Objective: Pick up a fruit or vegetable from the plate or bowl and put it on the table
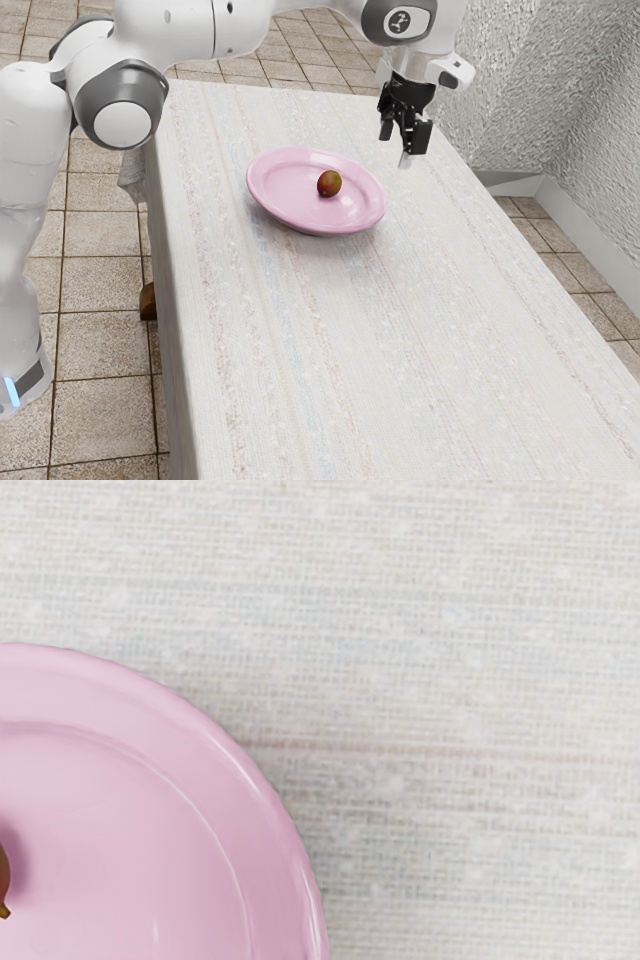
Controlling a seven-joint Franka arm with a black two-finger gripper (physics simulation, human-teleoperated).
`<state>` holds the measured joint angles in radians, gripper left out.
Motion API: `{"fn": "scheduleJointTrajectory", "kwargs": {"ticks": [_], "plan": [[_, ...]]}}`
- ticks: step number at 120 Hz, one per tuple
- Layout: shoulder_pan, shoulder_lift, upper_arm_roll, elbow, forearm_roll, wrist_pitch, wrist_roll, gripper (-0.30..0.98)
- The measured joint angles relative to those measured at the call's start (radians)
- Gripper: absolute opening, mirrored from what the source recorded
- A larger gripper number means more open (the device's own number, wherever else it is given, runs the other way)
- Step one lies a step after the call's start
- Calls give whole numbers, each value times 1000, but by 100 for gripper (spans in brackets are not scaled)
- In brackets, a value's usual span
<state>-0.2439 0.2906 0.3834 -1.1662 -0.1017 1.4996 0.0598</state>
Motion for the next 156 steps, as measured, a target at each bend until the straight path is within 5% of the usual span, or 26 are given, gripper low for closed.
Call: {"fn": "scheduleJointTrajectory", "kwargs": {"ticks": [40, 70, 91, 108, 156], "plan": [[9, 3, 29, 0, -52, 1, -46, 69], [50, 92, 33, -64, -108, 195, -163, 69], [85, 150, 35, -186, -238, 328, -222, 69], [88, 95, 65, -243, -281, 363, -296, 68], [88, -48, 116, -300, -149, 259, -477, 69]]}}
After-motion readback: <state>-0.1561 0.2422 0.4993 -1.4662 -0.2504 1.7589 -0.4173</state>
